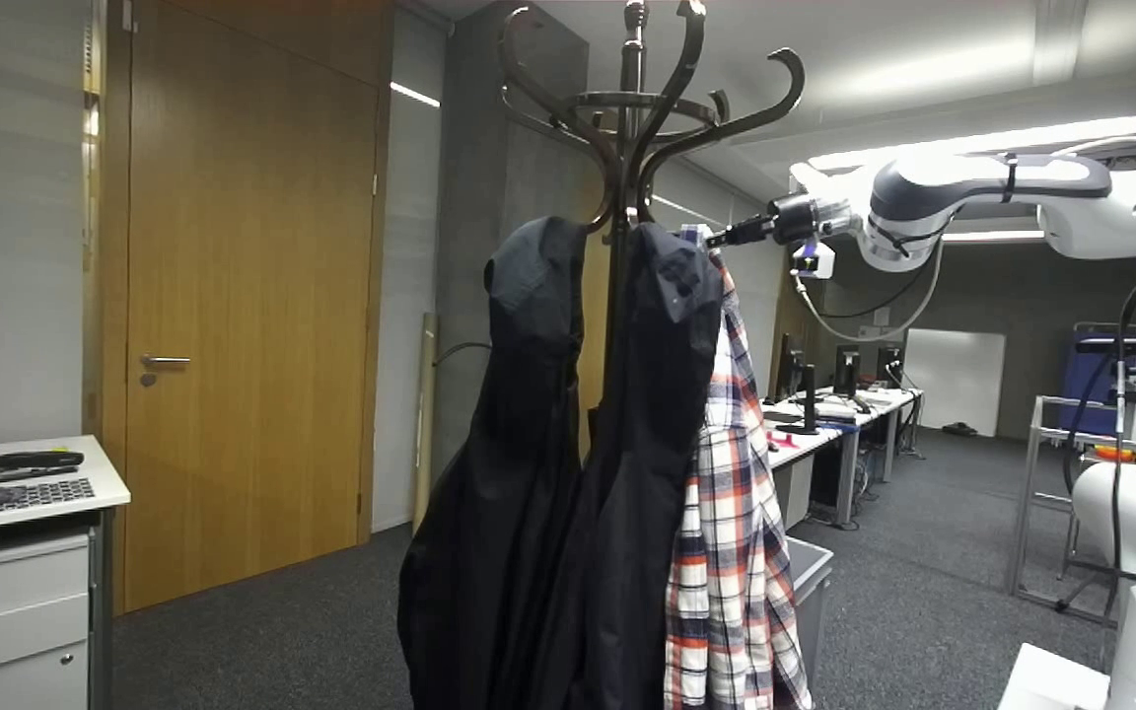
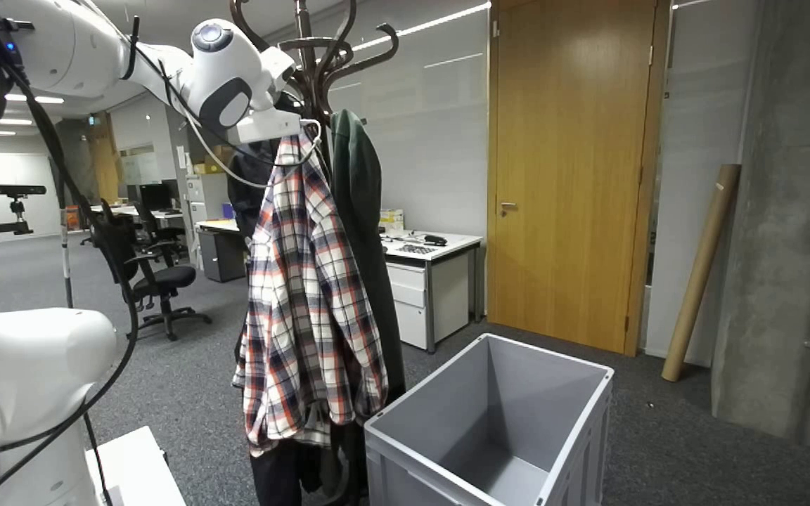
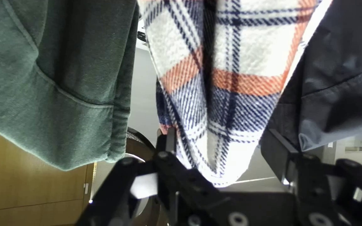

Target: Put the shirt inside the grey object

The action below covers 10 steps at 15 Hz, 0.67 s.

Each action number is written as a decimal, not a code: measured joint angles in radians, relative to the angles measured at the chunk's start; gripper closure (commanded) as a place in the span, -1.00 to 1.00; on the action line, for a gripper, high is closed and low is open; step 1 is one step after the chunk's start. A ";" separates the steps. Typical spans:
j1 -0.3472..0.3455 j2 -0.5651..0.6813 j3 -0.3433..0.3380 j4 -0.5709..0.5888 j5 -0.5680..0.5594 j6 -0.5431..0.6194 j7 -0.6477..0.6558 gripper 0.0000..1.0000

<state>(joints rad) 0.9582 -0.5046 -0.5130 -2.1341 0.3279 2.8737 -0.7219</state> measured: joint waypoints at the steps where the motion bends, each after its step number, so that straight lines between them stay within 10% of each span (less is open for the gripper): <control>1: 0.000 0.000 -0.001 0.001 0.000 0.000 -0.004 0.32; 5: -0.015 0.001 0.008 0.004 -0.005 -0.005 -0.007 0.84; 10: -0.127 0.014 0.098 0.005 -0.026 -0.036 0.003 0.85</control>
<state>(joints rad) 0.8314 -0.4908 -0.4149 -2.1287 0.3015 2.8378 -0.7190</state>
